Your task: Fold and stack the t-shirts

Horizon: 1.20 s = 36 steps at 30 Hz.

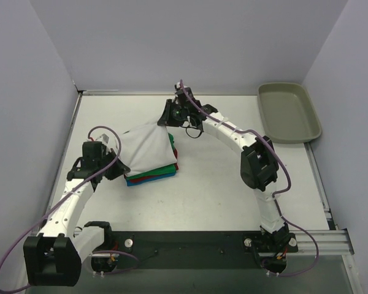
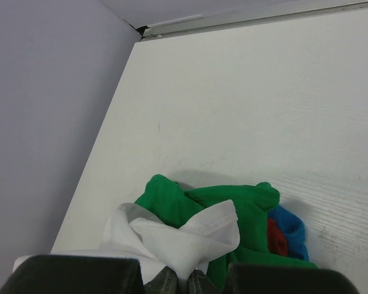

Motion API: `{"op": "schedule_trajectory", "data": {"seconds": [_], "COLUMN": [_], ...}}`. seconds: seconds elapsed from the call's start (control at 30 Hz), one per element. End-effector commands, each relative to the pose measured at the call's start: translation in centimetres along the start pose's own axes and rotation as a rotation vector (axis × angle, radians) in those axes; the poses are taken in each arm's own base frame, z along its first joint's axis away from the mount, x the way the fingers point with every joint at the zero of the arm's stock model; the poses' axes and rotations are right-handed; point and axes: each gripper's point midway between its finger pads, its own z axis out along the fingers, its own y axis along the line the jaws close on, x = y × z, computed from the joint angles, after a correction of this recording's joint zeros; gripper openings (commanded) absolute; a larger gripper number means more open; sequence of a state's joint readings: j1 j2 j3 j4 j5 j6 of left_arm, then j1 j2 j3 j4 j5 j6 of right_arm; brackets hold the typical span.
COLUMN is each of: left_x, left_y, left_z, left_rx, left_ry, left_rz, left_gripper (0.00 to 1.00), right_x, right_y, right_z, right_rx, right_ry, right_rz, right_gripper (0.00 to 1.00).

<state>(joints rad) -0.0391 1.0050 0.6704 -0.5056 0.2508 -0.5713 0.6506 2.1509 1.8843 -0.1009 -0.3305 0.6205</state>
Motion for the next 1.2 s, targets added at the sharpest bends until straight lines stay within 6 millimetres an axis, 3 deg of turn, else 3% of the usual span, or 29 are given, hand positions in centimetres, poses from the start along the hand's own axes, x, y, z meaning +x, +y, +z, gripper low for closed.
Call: {"op": "schedule_trajectory", "data": {"seconds": [0.0,0.03,0.1,0.13,0.17,0.2,0.23,0.27,0.37,0.5,0.6,0.63,0.77,0.83,0.87,1.0,1.07,1.1,1.13,1.17], "left_x": [0.5,0.4,0.5,0.6,0.7,1.0,1.2,1.3,0.9,-1.9,-5.7,-7.7,-11.1,-12.0,-12.8,-13.4,-12.6,-12.5,-12.0,-11.8], "left_y": [0.0,0.1,0.4,0.6,0.7,1.1,1.3,1.6,1.6,0.4,-2.1,-4.0,-8.9,-10.7,-11.6,-13.1,-13.6,-13.5,-13.8,-13.8], "left_z": [0.6,0.6,0.8,0.8,0.9,1.1,1.1,1.2,0.8,-2.1,-4.8,-6.3,-8.1,-7.6,-8.0,-4.8,-3.5,-2.0,-1.5,-0.9], "left_rx": [0.020,0.017,0.002,-0.005,-0.012,-0.025,-0.037,-0.051,-0.068,-0.066,-0.033,0.011,0.158,0.212,0.230,0.301,0.347,0.369,0.396,0.410], "left_ry": [0.016,0.012,0.013,0.017,0.016,0.027,0.029,0.033,0.016,-0.110,-0.217,-0.260,-0.304,-0.284,-0.292,-0.237,-0.182,-0.164,-0.139,-0.130], "left_rz": [-0.024,-0.025,-0.033,-0.043,-0.048,-0.057,-0.069,-0.074,-0.080,-0.060,-0.031,-0.014,0.009,0.019,0.025,0.028,-0.006,-0.017,-0.038,-0.049], "left_gripper": [0.00,0.00,0.00,0.00,0.05,0.23,0.71,0.96,0.96,0.96,0.97,0.97,0.97,0.97,0.97,0.97,0.97,0.98,0.98,0.97], "right_x": [0.3,0.5,1.0,1.2,1.3,1.6,1.5,1.7,0.6,-1.8,-3.5,-4.1,-3.8,-3.7,-2.6,-0.1,0.7,2.2,1.7,2.5], "right_y": [-0.8,-1.2,-1.7,-2.1,-2.3,-2.7,-3.1,-3.6,-5.5,-6.2,-4.4,-2.8,0.5,2.2,2.9,6.1,8.4,8.6,10.1,11.0], "right_z": [0.8,1.0,1.2,1.4,1.4,1.5,1.5,1.5,0.8,-1.7,-4.3,-5.6,-7.9,-9.3,-9.3,-10.5,-11.3,-11.0,-11.3,-11.5], "right_rx": [0.013,0.021,0.035,0.044,0.049,0.059,0.076,0.096,0.198,0.281,0.273,0.246,0.167,0.124,0.104,-0.013,-0.123,-0.155,-0.223,-0.280], "right_ry": [-0.009,-0.006,0.003,0.008,0.008,0.014,0.008,0.011,-0.036,-0.117,-0.182,-0.208,-0.224,-0.228,-0.207,-0.159,-0.136,-0.096,-0.121,-0.086], "right_rz": [-0.001,-0.003,-0.006,-0.006,-0.009,-0.011,-0.015,-0.022,-0.054,-0.126,-0.174,-0.193,-0.209,-0.212,-0.213,-0.189,-0.161,-0.104,-0.094,-0.079], "right_gripper": [0.00,0.00,0.13,0.25,0.46,0.57,0.66,0.82,1.00,1.00,1.00,1.00,1.00,1.00,1.00,1.00,1.00,1.00,1.00,1.00]}}
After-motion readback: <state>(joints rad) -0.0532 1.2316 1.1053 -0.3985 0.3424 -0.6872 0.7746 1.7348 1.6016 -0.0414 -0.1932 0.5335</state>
